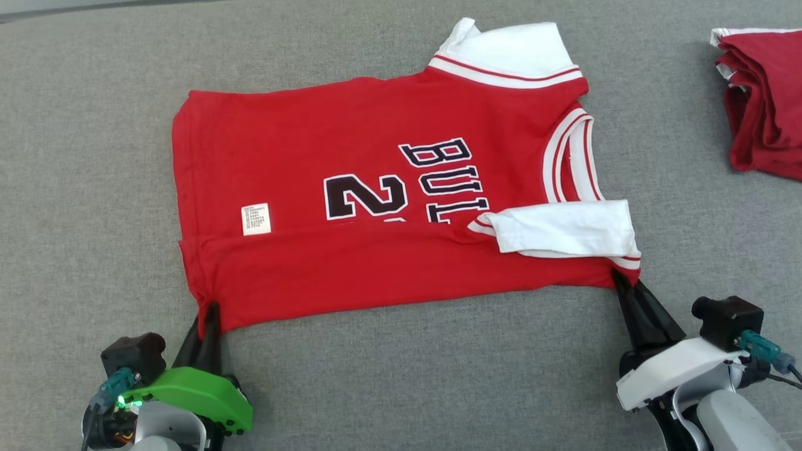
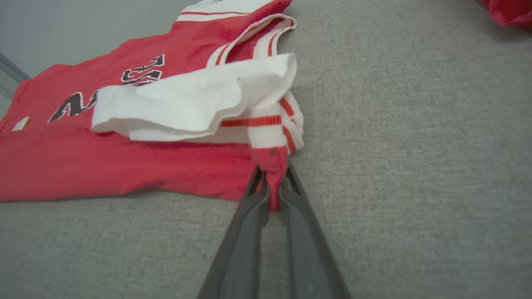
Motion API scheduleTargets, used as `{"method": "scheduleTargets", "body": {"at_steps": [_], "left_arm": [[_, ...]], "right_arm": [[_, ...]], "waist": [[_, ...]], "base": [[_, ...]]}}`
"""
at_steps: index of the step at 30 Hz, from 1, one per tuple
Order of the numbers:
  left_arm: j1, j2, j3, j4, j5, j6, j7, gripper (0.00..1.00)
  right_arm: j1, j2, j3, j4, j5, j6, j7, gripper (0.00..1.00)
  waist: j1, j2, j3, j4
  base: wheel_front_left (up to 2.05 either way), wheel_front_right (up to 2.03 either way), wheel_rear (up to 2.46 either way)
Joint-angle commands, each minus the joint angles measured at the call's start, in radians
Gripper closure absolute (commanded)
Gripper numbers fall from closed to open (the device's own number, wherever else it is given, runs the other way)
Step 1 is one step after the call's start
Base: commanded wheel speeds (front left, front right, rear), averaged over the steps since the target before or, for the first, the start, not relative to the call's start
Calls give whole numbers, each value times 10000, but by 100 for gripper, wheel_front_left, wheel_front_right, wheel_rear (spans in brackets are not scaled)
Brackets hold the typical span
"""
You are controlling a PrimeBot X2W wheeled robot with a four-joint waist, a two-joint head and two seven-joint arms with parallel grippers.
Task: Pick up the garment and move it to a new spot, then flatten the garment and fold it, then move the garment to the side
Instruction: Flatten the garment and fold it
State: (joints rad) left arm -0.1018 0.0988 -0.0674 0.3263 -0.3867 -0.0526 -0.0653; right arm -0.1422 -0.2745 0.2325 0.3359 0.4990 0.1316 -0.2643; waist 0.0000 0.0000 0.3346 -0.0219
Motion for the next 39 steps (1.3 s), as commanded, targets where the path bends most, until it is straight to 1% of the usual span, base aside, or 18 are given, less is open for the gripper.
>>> {"method": "scheduleTargets", "body": {"at_steps": [1, 4, 6, 9, 14, 15, 16, 17, 18, 21, 25, 29, 32, 39], "left_arm": [[404, 121, -64, 0, -34, 3, 246, 100], [870, 356, -121, -452, -35, -8, 718, 100], [1155, 513, -103, -799, 3, 120, 967, 100], [1687, 716, -18, -1232, -84, 215, 1322, 100], [2294, 876, 49, -1749, -201, 320, 1775, 100], [2372, 874, 45, -1852, -188, 338, 1746, 69], [2419, 863, 32, -1908, -182, 348, 1732, 0], [2438, 763, 65, -2019, -245, 399, 1626, 0], [2453, 700, 107, -2111, -233, 471, 1485, 0], [2339, 491, 240, -2449, 78, 866, 704, 0], [2113, 336, 180, -2829, 492, 1197, -121, 0], [1835, 332, 48, -3351, 888, 1402, -630, 0], [1624, 410, -65, -3589, 1113, 1469, -620, 0], [1131, 548, -263, -3656, 1307, 1553, -255, 0]], "right_arm": [[329, -79, -65, -135, 43, -19, 7, 100], [973, -154, -120, -536, 28, -19, 7, 100], [1435, -187, -171, -743, 52, -19, 5, 100], [2160, -87, -228, -1018, 114, -19, 160, 100], [2987, 88, -294, -1309, 162, -19, 422, 100], [3072, 132, -291, -1353, 141, -19, 482, 85], [3098, 138, -263, -1414, 76, -19, 484, 24], [3081, 157, -244, -1531, -33, -19, 452, 0], [3044, 153, -283, -1646, -144, -18, 407, 0], [2863, 215, -649, -2213, -526, -18, 250, 0], [2580, 259, -1136, -3178, -1081, -18, 175, 0], [2169, 232, -1432, -4040, -1468, -18, 541, 0], [1907, 203, -1538, -4395, -1628, -18, 811, 0], [1695, 263, -1580, -4518, -1550, -18, 1044, 0]], "waist": [[0, 0, -335, 72], [0, 0, -705, 106], [0, 0, -944, 136], [0, 0, -1274, 131], [0, 0, -1615, 92], [0, 0, -1668, 83], [0, 0, -1693, 73], [0, 0, -1734, 57], [0, 0, -1762, 46], [0, 0, -1848, 10], [0, 0, -1982, -34], [0, 0, -2041, -134], [0, 0, -2040, -190], [0, 0, -1881, -234]], "base": [[0, 0, 0], [0, 0, 0], [0, 0, 0], [0, 0, 0], [0, 0, 0], [0, 0, 0], [0, 0, 0], [0, 0, 0], [0, 0, 0], [0, 0, 0], [0, 0, 0], [0, 0, 0], [0, 0, 0], [0, 0, 0]]}}
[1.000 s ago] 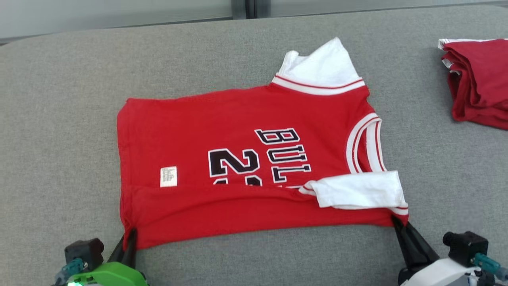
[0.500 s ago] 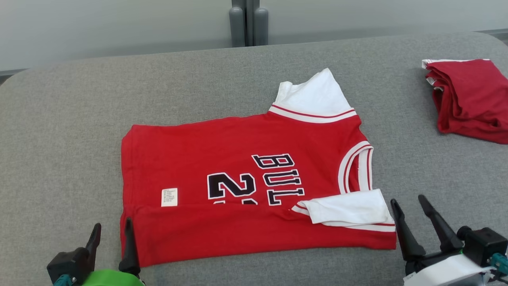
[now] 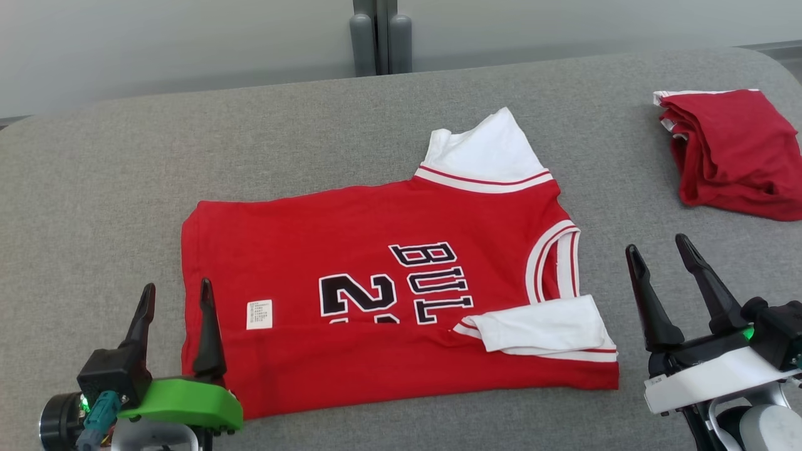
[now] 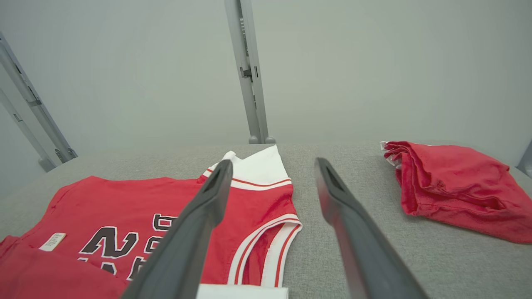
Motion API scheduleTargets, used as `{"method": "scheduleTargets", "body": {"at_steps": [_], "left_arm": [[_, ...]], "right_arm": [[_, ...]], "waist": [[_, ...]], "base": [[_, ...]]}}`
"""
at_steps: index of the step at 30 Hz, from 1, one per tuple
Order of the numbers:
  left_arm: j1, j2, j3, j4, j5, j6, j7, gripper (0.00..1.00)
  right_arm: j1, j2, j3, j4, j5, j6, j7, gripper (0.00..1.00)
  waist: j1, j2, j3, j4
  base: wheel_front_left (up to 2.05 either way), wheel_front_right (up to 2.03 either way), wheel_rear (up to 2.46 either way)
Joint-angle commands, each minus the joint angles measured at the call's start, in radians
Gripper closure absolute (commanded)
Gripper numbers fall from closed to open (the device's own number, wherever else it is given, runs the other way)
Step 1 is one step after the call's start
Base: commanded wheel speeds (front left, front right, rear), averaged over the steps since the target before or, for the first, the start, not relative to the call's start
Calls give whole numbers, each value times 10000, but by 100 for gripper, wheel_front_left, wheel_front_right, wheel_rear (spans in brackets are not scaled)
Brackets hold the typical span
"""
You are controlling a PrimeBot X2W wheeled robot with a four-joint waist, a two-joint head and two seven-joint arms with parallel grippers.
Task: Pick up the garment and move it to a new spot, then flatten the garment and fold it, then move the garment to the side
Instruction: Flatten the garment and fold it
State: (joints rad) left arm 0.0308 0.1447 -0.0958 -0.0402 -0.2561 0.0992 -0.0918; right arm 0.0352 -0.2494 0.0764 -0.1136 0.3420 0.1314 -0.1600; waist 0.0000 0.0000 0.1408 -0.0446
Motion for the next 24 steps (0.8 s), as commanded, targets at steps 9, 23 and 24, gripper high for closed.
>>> {"method": "scheduleTargets", "body": {"at_steps": [9, 23, 24], "left_arm": [[-3096, 629, 85, 1681, -607, -683, 1697, 0], [-6685, 1554, 199, 6545, -1863, -1902, 4002, 33], [-6733, 1557, 174, 6748, -1959, -1967, 4096, 61]], "right_arm": [[-720, -147, 207, 7, 183, -16, -33, 0], [-1713, -234, 773, 778, 503, -16, -456, 0], [-1732, -256, 762, 864, 543, -16, -484, 0]], "waist": [[0, 0, 1140, -101], [0, 0, 2268, -673], [0, 0, 2291, -678]], "base": [[0, 0, 0], [0, 0, 0], [0, 0, 0]]}}
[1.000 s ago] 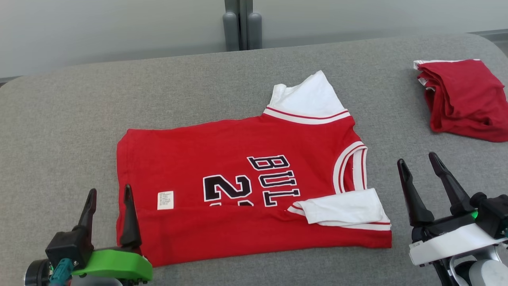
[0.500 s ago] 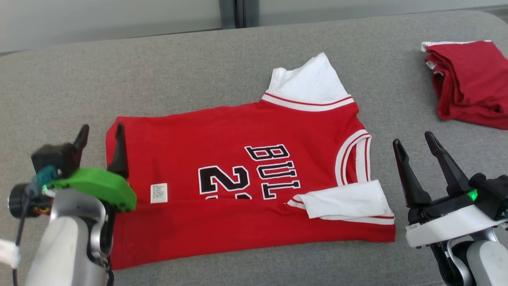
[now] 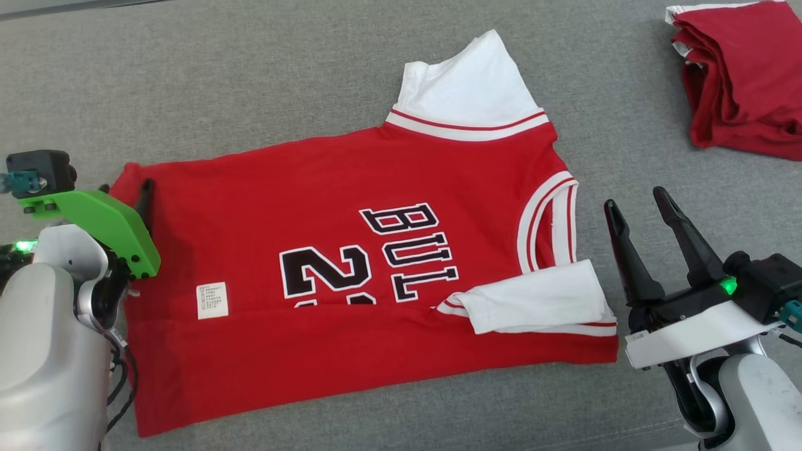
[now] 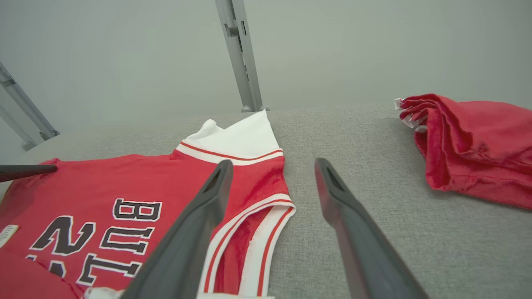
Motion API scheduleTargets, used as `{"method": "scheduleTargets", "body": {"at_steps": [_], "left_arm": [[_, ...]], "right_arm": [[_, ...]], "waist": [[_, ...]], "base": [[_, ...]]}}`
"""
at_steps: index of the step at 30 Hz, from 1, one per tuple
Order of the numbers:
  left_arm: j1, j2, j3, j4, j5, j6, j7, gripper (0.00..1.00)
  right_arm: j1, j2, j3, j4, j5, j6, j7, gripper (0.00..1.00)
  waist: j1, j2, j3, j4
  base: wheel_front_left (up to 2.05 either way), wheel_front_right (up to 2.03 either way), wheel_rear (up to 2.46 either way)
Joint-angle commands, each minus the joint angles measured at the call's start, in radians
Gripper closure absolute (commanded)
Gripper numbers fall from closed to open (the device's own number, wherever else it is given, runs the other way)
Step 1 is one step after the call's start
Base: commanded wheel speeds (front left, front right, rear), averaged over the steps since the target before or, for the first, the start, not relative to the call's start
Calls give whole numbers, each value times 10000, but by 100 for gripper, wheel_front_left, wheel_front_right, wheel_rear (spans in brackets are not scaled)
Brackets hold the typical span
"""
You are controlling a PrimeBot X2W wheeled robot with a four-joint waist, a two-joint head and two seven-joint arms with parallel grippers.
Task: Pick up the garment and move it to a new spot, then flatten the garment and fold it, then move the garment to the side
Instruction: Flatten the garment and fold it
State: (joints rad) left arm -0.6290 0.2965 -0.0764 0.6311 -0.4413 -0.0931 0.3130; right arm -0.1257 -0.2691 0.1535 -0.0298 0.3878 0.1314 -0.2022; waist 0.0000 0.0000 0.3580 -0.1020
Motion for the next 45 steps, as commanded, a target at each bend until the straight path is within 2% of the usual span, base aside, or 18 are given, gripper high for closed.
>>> {"method": "scheduleTargets", "body": {"at_steps": [1, 10, 18, 21, 23, 27, 34, 35, 36, 37, 38, 41, 45], "left_arm": [[-194, 30, -31, 223, -189, -93, 40, 100], [-584, -10, -192, 1048, -396, -247, -550, 100], [-1189, -444, -629, 1140, -464, -326, -1054, 100], [-1501, -714, -865, 1138, -459, -358, -1218, 100], [-1928, -1040, -1193, 1211, -484, -379, -1457, 100], [-2402, -1468, -1670, 1459, -588, -364, -1849, 100], [-2629, -1542, -2156, 1826, -847, -350, -2240, 100], [-2645, -1539, -2224, 1868, -892, -349, -2270, 100], [-2653, -1530, -2293, 1913, -939, -348, -2311, 100], [-2659, -1522, -2339, 1948, -977, -347, -2330, 100], [-2665, -1510, -2396, 1965, -1023, -347, -2407, 100], [-2678, -1462, -2567, 1968, -1165, -349, -2630, 100], [-2696, -1297, -2629, 1874, -1250, -351, -3189, 100]], "right_arm": [[-149, -73, -30, 131, 124, -16, -87, 0], [-1191, -434, -550, 1458, 666, -15, -327, 0], [-3516, -1066, 12, 3226, 1566, -15, -434, 0], [-4629, -1305, 562, 3937, 1968, -15, -430, 0], [-6131, -1648, 1415, 4894, 2347, -15, -260, 0], [-7916, -1964, 2719, 6279, 2961, -15, 182, 0], [-9116, -2162, 4240, 7785, 3672, -15, 1282, 0], [-9216, -2182, 4398, 7913, 3772, -15, 1410, 5], [-9305, -2203, 4612, 8075, 3906, -15, 1641, 38], [-9370, -2231, 4781, 8173, 3958, -15, 1762, 56], [-9440, -2264, 4944, 8244, 4118, -15, 1881, 100], [-9632, -2446, 5335, 8228, 4343, -16, 1740, 100], [-9670, -2670, 5691, 8014, 4514, -16, 721, 100]], "waist": [[0, 0, 135, -107], [0, 0, 305, 0], [0, 0, 1044, 718], [0, 0, 1394, 1130], [0, 0, 1766, 1650], [0, 0, 2108, 2267], [0, 0, 2146, 2483], [0, 0, 2145, 2491], [0, 0, 2137, 2494], [0, 0, 2126, 2493], [0, 0, 2111, 2484], [0, 0, 2020, 2461], [0, 0, 1742, 2407]], "base": [[0, 0, 0], [0, 0, 0], [0, 0, 0], [0, 0, 0], [0, 0, 0], [0, 0, 0], [0, 0, 0], [0, 0, 0], [0, 0, 0], [0, 0, 0], [0, 0, 0], [0, 0, 0], [0, 0, 0]]}}
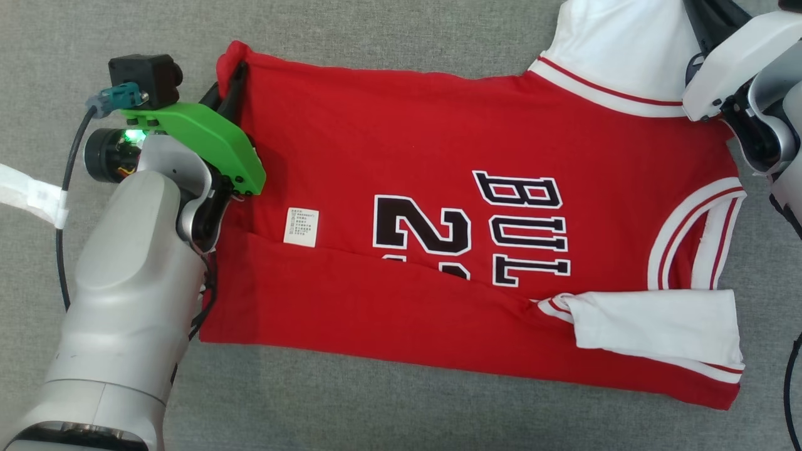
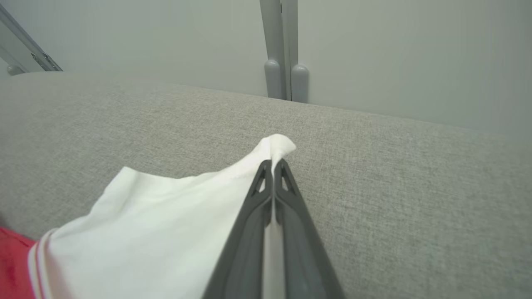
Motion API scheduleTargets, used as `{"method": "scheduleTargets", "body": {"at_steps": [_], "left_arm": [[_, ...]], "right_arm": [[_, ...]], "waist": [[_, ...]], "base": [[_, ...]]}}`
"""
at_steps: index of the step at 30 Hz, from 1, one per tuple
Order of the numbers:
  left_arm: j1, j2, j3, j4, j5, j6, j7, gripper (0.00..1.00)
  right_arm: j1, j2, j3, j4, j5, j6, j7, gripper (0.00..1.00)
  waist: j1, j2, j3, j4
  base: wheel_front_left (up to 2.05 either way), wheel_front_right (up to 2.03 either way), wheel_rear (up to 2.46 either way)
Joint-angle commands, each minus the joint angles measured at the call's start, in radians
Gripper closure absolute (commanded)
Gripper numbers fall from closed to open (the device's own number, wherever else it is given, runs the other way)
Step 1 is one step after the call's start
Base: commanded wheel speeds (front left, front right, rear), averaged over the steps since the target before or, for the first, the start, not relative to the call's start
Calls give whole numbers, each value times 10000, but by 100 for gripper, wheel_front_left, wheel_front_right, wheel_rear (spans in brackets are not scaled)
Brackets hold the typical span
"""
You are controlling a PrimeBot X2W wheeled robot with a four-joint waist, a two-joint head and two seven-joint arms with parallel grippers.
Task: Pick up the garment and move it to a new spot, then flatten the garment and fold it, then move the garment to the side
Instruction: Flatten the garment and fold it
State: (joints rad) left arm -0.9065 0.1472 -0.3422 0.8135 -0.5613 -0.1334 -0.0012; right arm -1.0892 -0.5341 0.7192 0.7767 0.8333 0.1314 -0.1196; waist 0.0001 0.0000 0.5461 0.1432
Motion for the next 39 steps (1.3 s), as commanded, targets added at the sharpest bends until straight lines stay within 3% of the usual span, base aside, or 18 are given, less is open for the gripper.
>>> {"method": "scheduleTargets", "body": {"at_steps": [1, 12, 17, 24, 32, 33, 34, 35, 36, 39], "left_arm": [[82, 248, 11, 9, -46, 47, -205, 100], [763, 906, 38, -802, -52, 43, -1262, 100], [1856, 1238, 136, -1480, -186, 146, -1481, 100], [3604, 1618, 416, -2443, -479, 417, -1705, 100], [5191, 1653, 677, -3136, -881, 801, -1916, 100], [5330, 1621, 680, -3131, -932, 792, -1862, 93], [5472, 1577, 721, -3151, -1039, 790, -1855, 59], [5564, 1552, 768, -3172, -1096, 803, -1908, 0], [5707, 1550, 803, -3202, -1122, 811, -1976, 0], [6018, 1551, 946, -3393, -1043, 974, -2244, 0]], "right_arm": [[2, -101, 123, -131, 107, -16, -415, 100], [1084, -706, 400, -1612, 599, -16, -1459, 100], [2583, -740, -613, -3353, 198, -16, -1448, 100], [5666, -243, -1631, -5370, -247, -15, -1452, 100], [8089, 638, -2526, -6179, -489, -15, -1452, 100], [8298, 727, -2575, -6215, -487, -15, -1452, 100], [8554, 815, -2672, -6258, -505, -15, -1452, 61], [8738, 893, -2770, -6323, -520, -15, -1454, 32], [8976, 983, -2827, -6417, -566, -15, -1452, 0], [9543, 1151, -3126, -6691, -775, -15, -1452, 0]], "waist": [[-1, 0, -237, -70], [-1, 0, -1384, -626], [-1, 0, -1776, -952], [-1, 0, -2142, -1302], [-1, 0, -2272, -1535], [-1, 0, -2281, -1550], [-1, 0, -2287, -1556], [-1, 0, -2294, -1552], [-1, 0, -2311, -1557], [-1, 0, -2338, -1569]], "base": [[0, 0, 0], [0, 0, 0], [0, 0, 0], [0, 0, 0], [0, 0, 0], [0, 0, 0], [0, 0, 0], [0, 0, 0], [0, 0, 0], [0, 0, 0]]}}
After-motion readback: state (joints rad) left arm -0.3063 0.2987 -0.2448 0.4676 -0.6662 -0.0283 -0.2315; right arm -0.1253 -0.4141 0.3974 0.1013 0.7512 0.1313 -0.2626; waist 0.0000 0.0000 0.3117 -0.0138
